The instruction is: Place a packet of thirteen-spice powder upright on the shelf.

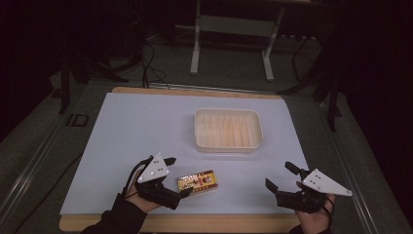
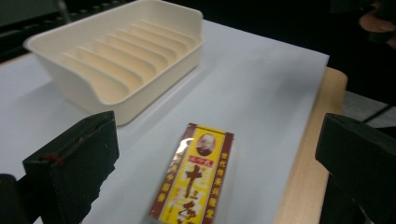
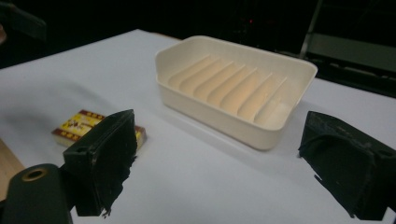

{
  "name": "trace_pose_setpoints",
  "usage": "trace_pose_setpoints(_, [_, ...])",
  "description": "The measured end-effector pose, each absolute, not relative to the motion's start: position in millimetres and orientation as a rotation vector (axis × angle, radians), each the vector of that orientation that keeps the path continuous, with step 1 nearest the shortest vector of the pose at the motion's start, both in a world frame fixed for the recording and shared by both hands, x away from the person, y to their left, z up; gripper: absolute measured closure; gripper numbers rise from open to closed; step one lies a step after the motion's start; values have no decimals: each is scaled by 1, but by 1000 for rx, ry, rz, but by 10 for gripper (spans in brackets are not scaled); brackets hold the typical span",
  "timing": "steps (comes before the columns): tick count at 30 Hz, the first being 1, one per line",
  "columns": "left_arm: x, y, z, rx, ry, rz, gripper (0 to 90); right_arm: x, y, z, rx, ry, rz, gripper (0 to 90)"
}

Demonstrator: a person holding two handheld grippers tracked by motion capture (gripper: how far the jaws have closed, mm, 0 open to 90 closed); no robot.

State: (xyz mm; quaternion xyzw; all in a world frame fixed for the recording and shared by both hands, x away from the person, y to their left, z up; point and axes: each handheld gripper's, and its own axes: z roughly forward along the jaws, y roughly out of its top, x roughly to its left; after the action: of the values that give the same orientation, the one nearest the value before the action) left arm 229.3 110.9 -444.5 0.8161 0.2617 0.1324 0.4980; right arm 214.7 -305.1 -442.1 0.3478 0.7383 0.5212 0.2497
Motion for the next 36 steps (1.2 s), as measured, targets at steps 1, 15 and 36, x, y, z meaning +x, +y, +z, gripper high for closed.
trace_pose_setpoints(1, [231,110,-445,1981,635,319,2,214,-304,-441,939,1996,1430,109])
trace_pose_setpoints(15, [246,83,-449,2095,562,280,2,213,-300,-442,927,2036,1443,109])
trace_pose_setpoints(36, [283,44,-501,2382,581,189,1,216,-300,-444,946,2067,1461,110])
